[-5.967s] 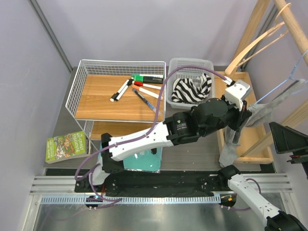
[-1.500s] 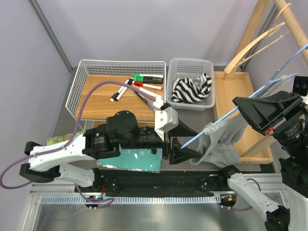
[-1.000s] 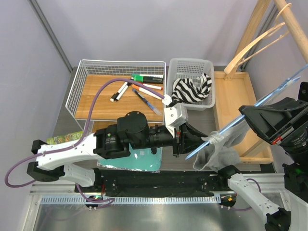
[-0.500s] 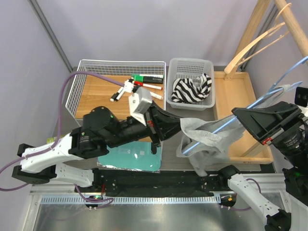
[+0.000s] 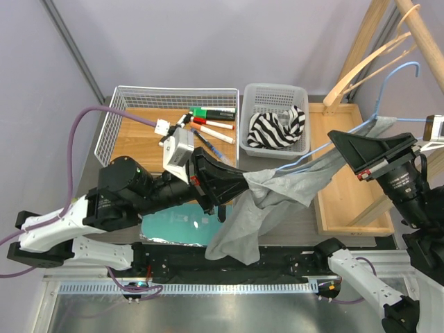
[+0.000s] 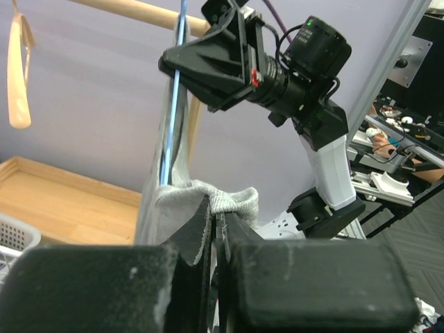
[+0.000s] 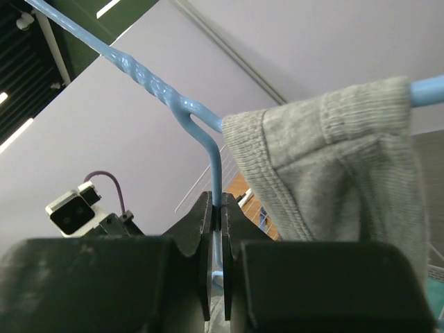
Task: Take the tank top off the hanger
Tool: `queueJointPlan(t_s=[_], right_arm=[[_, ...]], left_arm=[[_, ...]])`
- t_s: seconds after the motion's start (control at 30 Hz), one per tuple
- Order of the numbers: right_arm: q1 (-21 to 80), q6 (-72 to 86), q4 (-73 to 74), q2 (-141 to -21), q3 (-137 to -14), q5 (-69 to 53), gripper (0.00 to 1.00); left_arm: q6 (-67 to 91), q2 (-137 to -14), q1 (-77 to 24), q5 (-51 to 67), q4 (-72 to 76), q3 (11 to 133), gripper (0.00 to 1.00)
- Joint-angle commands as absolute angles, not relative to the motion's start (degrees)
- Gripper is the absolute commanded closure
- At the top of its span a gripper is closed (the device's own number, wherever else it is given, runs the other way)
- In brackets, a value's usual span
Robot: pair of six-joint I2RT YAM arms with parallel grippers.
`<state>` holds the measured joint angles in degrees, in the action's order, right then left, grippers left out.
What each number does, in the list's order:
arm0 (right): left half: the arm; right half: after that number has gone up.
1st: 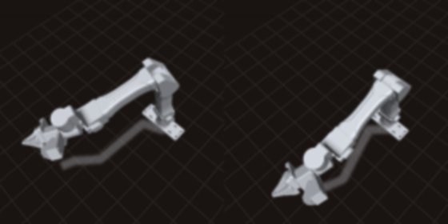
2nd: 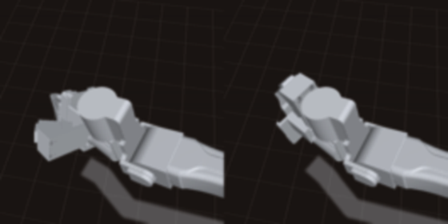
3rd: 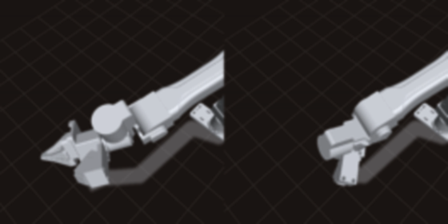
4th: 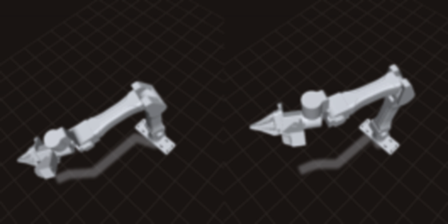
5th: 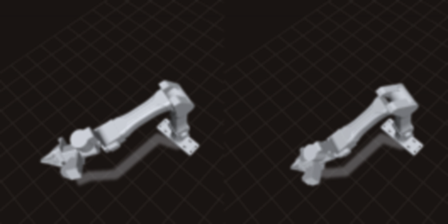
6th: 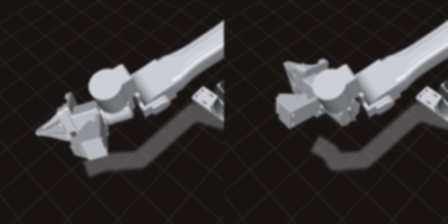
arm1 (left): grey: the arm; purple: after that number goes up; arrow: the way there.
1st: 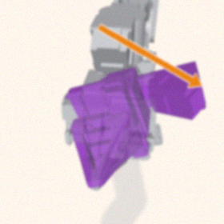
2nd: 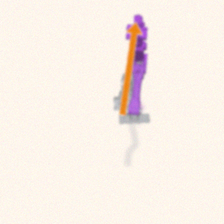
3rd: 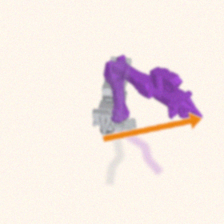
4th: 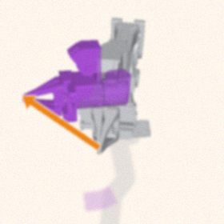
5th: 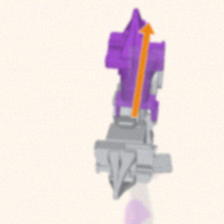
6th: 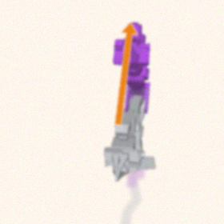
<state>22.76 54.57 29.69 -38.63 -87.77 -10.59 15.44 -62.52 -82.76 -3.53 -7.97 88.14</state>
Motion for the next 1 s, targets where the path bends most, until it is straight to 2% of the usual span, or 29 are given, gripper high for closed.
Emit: queueJointPlan(t_s=[0.0, 0.23, 0.7, 0.83, 0.97], right_arm=[[22.76, 50.97, 28.21, -38.76, -91.32, -3.08, 0.99], [22.76, 57.65, 21.63, -37.88, -89.57, -2.81, 0.99], [22.76, 77.60, 8.53, -36.48, -85.79, -23.44, 0.99], [22.76, 84.71, 4.67, -34.11, -82.19, -27.32, 0.99], [22.85, 93.06, -6.21, -33.31, -77.70, -28.65, 0.99]], left_arm=[[16.61, -60.64, -82.71, -4.04, -6.33, 85.87, 1.00], [15.65, -63.71, -82.71, -7.47, -7.03, 85.17, 1.00], [18.28, -69.52, -80.25, -9.76, -2.37, 82.88, 1.00], [20.30, -71.54, -78.32, -9.49, -3.24, 85.42, 1.00], [23.02, -76.54, -76.47, -8.26, -5.27, 90.87, 1.00]])
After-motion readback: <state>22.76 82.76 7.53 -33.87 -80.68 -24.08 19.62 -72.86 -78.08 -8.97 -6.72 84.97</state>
